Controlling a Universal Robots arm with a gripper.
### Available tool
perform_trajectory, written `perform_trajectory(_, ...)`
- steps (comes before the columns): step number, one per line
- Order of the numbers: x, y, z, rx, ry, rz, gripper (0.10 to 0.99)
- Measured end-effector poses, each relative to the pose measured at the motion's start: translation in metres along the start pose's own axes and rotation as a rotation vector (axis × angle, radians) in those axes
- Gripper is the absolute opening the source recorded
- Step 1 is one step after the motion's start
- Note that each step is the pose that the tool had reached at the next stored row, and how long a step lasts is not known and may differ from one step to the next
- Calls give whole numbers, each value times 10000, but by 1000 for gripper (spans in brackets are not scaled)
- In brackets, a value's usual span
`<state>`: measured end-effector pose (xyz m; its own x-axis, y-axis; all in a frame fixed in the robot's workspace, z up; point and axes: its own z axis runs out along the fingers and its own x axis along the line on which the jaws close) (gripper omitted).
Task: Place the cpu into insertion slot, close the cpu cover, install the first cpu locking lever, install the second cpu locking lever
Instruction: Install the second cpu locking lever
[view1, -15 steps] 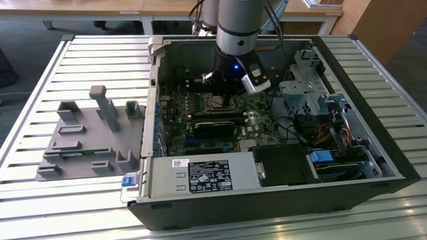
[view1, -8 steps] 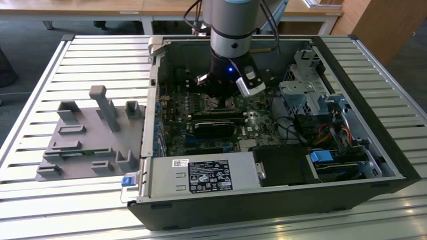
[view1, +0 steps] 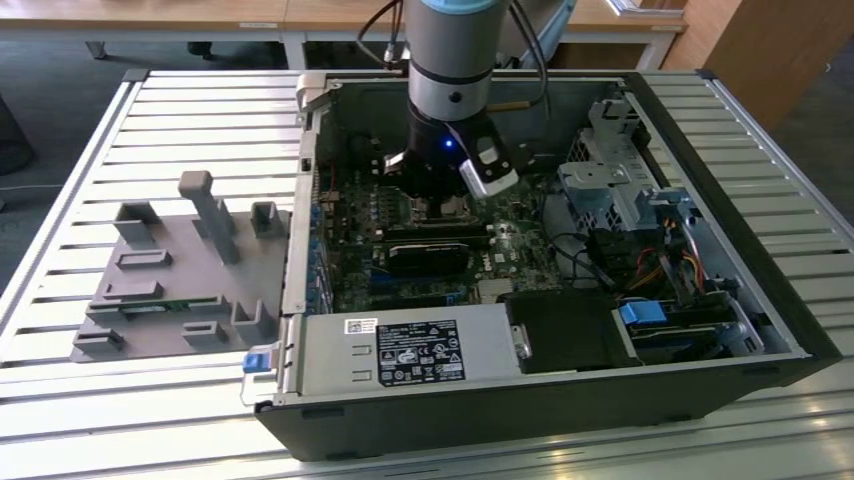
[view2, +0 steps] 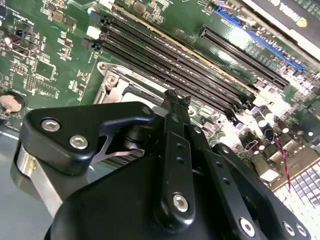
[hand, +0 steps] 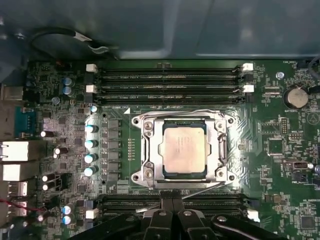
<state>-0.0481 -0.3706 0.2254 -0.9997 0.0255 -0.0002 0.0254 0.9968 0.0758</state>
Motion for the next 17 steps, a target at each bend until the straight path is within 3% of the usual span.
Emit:
perform_trajectory(2, 0, -2, 31, -37, 1, 0, 106)
perform_trajectory(9, 4, -92, 33, -475, 12, 0, 106)
perform_trajectory(17, 116, -149, 33, -703, 18, 2, 106)
